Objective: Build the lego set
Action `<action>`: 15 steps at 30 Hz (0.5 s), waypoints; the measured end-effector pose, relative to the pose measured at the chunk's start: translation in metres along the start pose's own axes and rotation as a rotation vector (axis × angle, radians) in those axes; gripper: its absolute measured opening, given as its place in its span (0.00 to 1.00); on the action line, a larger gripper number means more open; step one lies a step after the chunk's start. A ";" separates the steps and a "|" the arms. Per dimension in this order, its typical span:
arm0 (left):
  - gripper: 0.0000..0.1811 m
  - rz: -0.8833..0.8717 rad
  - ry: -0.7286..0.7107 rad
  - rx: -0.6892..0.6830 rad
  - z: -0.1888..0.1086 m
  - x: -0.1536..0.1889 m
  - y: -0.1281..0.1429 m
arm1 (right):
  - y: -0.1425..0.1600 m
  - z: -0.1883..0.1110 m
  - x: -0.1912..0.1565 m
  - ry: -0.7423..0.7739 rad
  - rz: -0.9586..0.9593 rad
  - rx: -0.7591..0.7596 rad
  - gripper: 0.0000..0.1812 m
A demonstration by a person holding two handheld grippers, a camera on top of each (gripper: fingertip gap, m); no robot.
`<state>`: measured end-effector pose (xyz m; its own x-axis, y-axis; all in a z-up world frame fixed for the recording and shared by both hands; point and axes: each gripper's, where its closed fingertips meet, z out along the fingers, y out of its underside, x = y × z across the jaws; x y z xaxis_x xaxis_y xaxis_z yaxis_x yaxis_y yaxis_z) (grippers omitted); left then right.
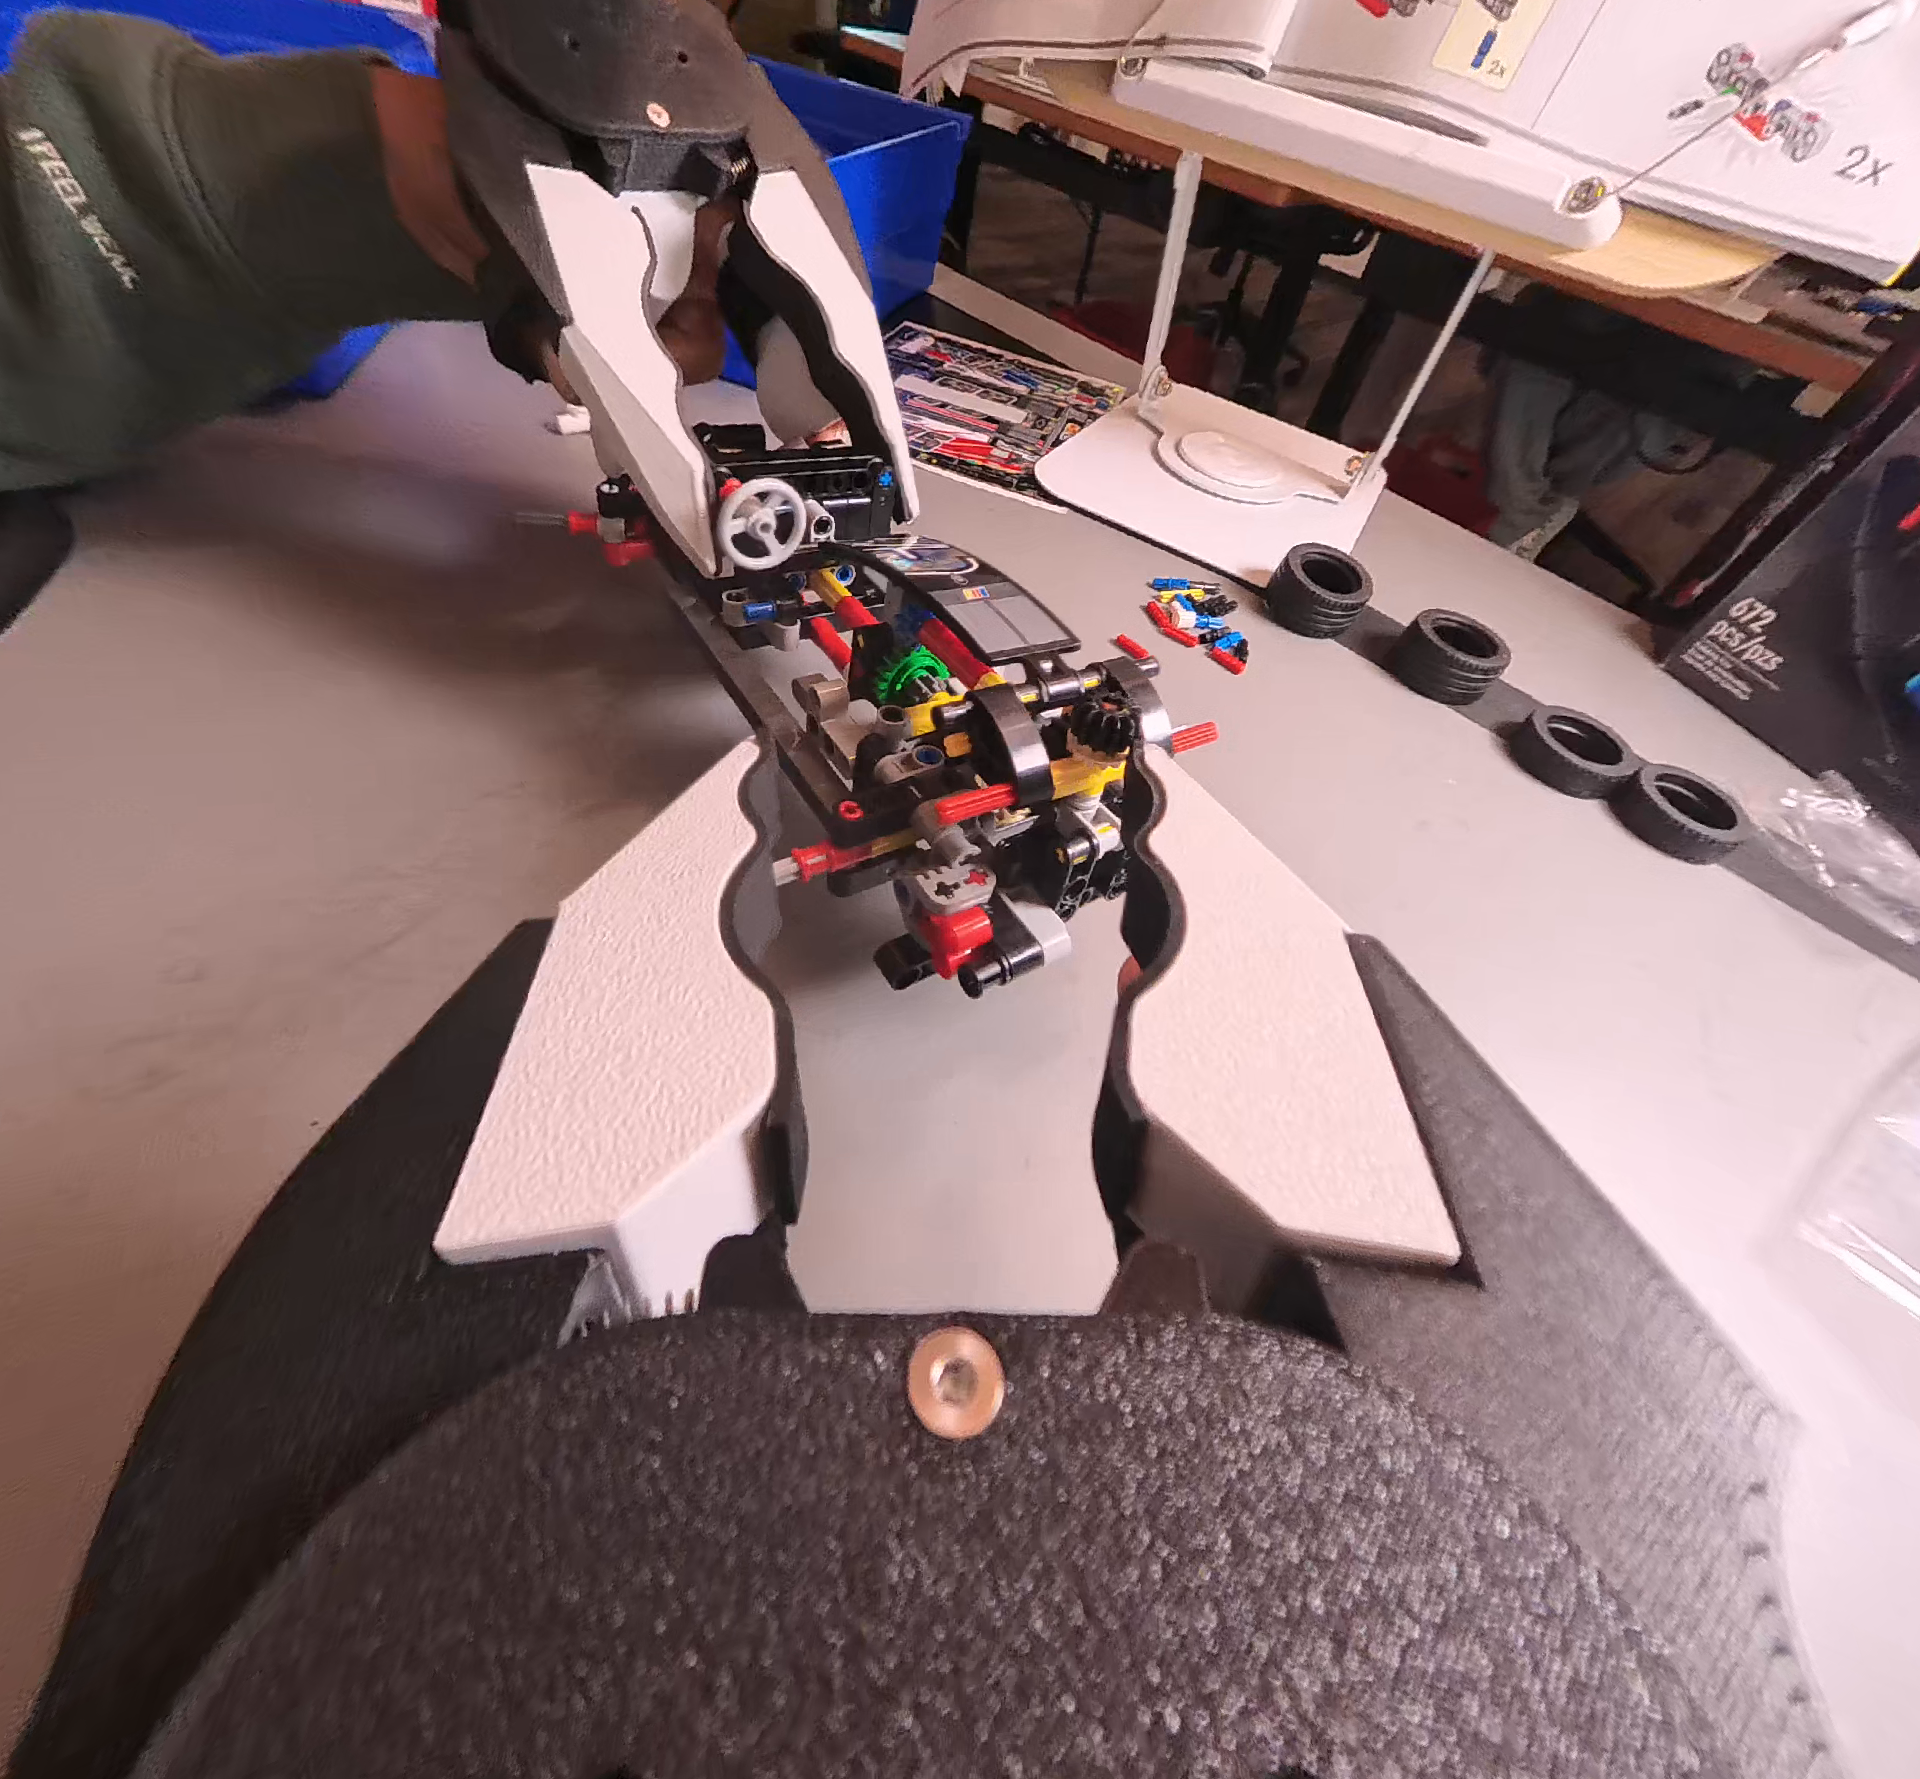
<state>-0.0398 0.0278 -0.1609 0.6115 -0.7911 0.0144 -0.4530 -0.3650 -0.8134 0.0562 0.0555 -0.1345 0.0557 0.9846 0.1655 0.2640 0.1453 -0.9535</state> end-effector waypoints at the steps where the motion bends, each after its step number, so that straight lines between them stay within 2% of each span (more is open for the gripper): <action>1: 0.34 -0.001 -0.002 0.001 0.000 0.000 0.000 | 0.000 0.000 -0.001 0.003 -0.004 -0.001 0.36; 15: 0.34 -0.009 -0.002 -0.002 0.001 -0.002 0.003 | 0.006 0.002 -0.005 0.039 -0.089 -0.032 0.35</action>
<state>-0.0415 0.0284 -0.1640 0.6169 -0.7868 0.0208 -0.4486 -0.3733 -0.8120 0.0555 0.0518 -0.1419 0.0679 0.9635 0.2591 0.3003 0.2279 -0.9262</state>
